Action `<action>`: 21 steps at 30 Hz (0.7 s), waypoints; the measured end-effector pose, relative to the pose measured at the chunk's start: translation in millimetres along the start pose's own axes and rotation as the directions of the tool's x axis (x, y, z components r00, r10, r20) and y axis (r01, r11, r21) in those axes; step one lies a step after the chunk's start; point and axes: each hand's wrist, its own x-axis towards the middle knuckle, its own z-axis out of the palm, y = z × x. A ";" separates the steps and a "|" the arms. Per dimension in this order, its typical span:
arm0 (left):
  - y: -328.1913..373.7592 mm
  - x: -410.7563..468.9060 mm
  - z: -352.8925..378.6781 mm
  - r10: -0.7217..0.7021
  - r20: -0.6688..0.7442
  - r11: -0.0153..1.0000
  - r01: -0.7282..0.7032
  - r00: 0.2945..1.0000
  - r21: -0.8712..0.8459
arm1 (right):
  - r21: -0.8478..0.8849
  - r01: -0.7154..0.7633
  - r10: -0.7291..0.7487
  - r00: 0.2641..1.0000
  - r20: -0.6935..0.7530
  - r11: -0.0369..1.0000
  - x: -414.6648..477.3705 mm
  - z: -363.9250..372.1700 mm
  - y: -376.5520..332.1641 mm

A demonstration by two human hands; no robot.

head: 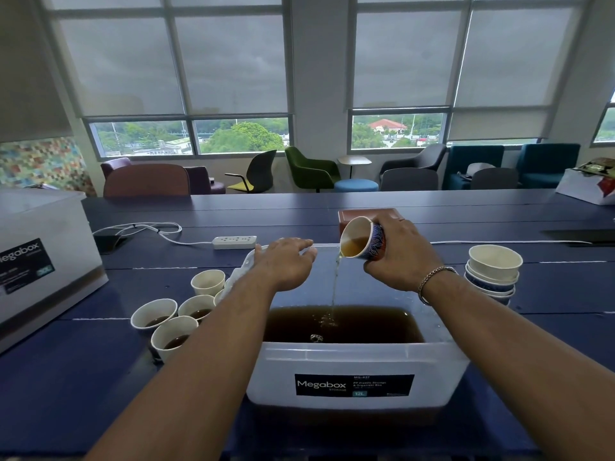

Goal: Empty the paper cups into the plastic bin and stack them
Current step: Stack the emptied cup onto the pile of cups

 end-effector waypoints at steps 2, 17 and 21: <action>-0.3 0.0 -0.3 0.000 0.000 1.000 0.000 1.000 -0.003 | -0.009 0.003 -0.003 1.000 -0.002 1.000 0.0 0.3 -0.1; -2.6 1.1 1.0 0.000 0.000 1.000 0.000 1.000 -0.015 | -0.061 0.015 -0.015 1.000 -0.010 0.998 0.1 0.0 -1.7; -0.5 0.1 0.2 0.000 0.002 1.000 0.000 1.000 -0.018 | -0.075 0.019 -0.020 1.000 -0.010 0.997 0.0 -0.7 -2.5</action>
